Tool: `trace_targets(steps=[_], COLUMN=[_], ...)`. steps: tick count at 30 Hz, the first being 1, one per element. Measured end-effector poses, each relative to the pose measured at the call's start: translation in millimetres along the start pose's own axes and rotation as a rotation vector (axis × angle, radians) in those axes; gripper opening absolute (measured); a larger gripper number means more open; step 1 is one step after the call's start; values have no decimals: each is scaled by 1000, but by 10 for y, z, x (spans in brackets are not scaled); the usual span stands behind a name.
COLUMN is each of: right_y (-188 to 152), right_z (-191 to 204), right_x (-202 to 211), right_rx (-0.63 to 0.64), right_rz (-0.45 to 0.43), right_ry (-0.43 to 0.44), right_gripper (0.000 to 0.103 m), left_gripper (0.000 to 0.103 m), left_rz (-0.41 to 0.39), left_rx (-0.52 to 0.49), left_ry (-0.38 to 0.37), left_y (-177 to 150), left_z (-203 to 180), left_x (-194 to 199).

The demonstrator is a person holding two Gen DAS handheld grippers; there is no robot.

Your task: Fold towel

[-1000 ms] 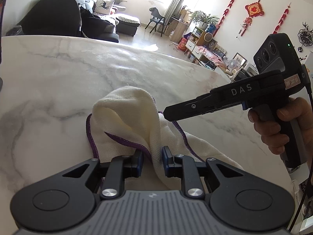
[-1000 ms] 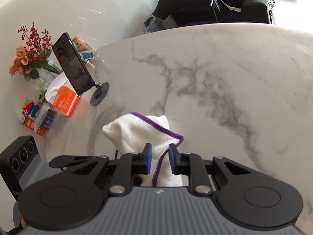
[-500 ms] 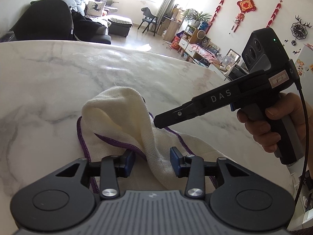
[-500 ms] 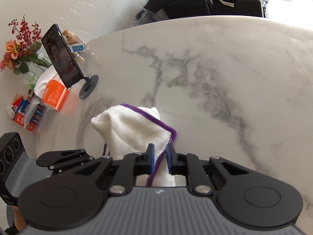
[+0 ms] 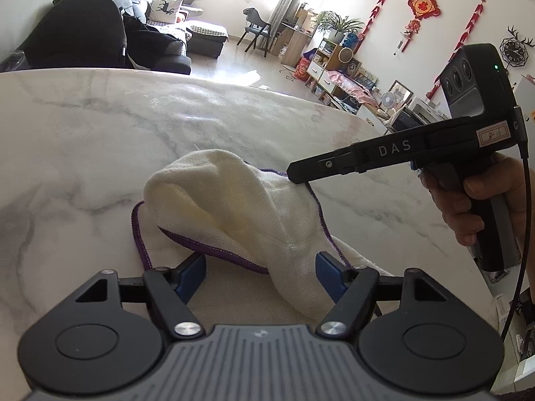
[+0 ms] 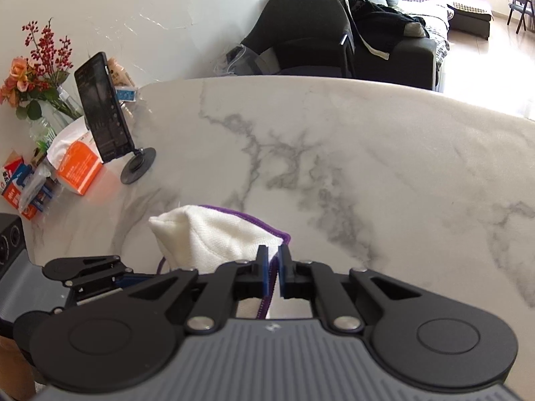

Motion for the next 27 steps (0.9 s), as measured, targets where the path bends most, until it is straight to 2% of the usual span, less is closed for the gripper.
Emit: trace_targets(steps=[15,27], right_y=[124,223], right_z=[-608,-969], right_x=[46,-58], right_rx=[32,58], right_rz=[-72,-79], right_ry=[-260,-373], right_gripper=[6,6], left_gripper=[74,75], left_rz=[36,82], left_rx=[-21,-67], left_ry=[47,80], left_y=[18,31], left_z=[29,18], left_x=[-38,-129])
Point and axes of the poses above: each gripper's, at about its wrist camera, not at the fingertips, and x roughly against the way its jaws point, z to its left, y to its top, the point moved 7 cm from there along -x, roughly the way its jaws point, and after that the axes turned 14 degrees about -y, right-handed, at the moved point
